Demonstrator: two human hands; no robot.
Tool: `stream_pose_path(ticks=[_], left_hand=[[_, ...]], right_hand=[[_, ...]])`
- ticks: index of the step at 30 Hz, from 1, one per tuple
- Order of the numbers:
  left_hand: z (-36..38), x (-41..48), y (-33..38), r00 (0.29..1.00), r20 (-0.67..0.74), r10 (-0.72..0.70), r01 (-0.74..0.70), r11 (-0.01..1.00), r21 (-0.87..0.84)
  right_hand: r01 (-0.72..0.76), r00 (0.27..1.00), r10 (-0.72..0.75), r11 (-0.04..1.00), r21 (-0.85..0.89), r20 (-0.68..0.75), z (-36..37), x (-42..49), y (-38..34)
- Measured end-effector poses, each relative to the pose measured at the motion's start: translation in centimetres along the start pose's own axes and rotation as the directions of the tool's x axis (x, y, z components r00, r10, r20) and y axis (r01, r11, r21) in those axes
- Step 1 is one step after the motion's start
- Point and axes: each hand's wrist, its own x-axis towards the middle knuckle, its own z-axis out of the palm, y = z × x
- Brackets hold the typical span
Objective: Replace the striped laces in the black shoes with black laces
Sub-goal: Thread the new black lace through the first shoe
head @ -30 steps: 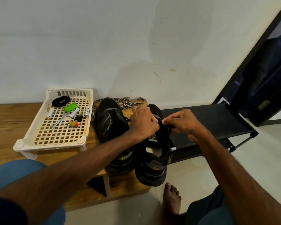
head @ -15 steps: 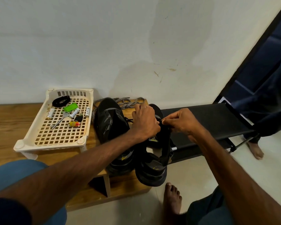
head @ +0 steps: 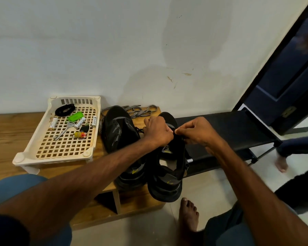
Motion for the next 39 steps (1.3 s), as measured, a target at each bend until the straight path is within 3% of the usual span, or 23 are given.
stream_pose_path(ticks=[4,10,17,21,22,24,26,28,29,30,31,32,33,34,35,37,39], left_hand=[[-0.7,-0.1,0.2,0.999,0.049,-0.007,0.007,1.000,0.002],[-0.2,-0.7,0.1,0.995,-0.099,0.022,-0.019,0.999,0.027],[0.0,-0.8,0.3,0.989,-0.148,-0.001,-0.002,1.000,-0.022],[-0.3,-0.6,0.0,0.995,-0.100,0.007,-0.004,0.999,0.036],[-0.3,-0.6,0.0,0.995,-0.093,0.020,-0.014,0.998,0.067],[-0.5,-0.6,-0.1,0.994,-0.091,0.056,-0.044,0.991,0.127],[-0.9,-0.6,0.0,0.993,-0.096,0.069,-0.057,0.991,0.117],[-1.8,-0.2,-0.1,0.988,-0.137,0.072,-0.066,0.997,0.046],[-2.4,0.2,-0.4,0.981,-0.174,0.081,-0.083,0.997,-0.004],[-3.1,0.5,-0.5,0.970,-0.225,0.094,-0.111,0.992,-0.063],[-3.9,0.9,-0.7,0.952,-0.290,0.101,-0.143,0.981,-0.131],[-4.7,1.3,-0.8,0.926,-0.364,0.101,-0.180,0.965,-0.191],[-5.5,1.5,-0.9,0.892,-0.440,0.101,-0.223,0.946,-0.236],[-6.2,1.7,-1.0,0.857,-0.505,0.102,-0.267,0.927,-0.265],[-6.8,1.9,-1.0,0.826,-0.554,0.103,-0.303,0.910,-0.283],[-7.3,2.0,-0.9,0.801,-0.592,0.089,-0.330,0.891,-0.313],[-7.3,2.2,-0.9,0.818,-0.573,0.056,-0.300,0.891,-0.340]], right_hand=[[-0.024,1.000,0.023,0.999,-0.024,-0.008,0.0,0.4,0.0],[-0.055,0.997,0.053,0.998,0.026,0.063,-0.2,0.7,-0.1],[0.005,1.000,-0.004,0.998,-0.056,0.013,0.4,1.0,0.1],[0.125,0.989,-0.139,0.964,-0.235,-0.046,-0.3,0.9,-0.4],[0.148,0.981,-0.166,0.974,-0.173,-0.096,-1.0,1.0,-0.7],[0.180,0.978,-0.145,0.950,0.254,-0.151,-3.1,1.0,-1.4],[0.160,0.987,-0.125,0.720,0.676,-0.100,-5.4,0.7,-1.8],[0.096,0.994,-0.096,0.502,0.860,-0.055,-6.2,0.5,-1.8],[0.070,0.996,-0.077,0.454,0.888,-0.039,-6.0,0.7,-1.7],[0.063,0.997,-0.060,0.478,0.876,-0.039,-5.5,0.9,-1.8],[0.097,0.995,-0.058,0.604,0.791,-0.077,-4.9,1.1,-1.8],[0.167,0.985,-0.105,0.803,0.573,-0.140,-4.3,1.3,-1.7],[0.235,0.965,-0.203,0.950,0.204,-0.165,-3.7,1.4,-1.5],[0.278,0.951,-0.296,0.946,-0.164,-0.095,-3.0,1.6,-1.3],[0.293,0.952,-0.305,0.861,-0.415,0.040,-2.4,1.8,-1.0],[0.312,0.949,-0.205,0.715,-0.626,0.239,-1.3,1.9,-0.5],[0.316,0.948,-0.215,0.707,-0.632,0.234,-0.9,1.8,-0.9]])
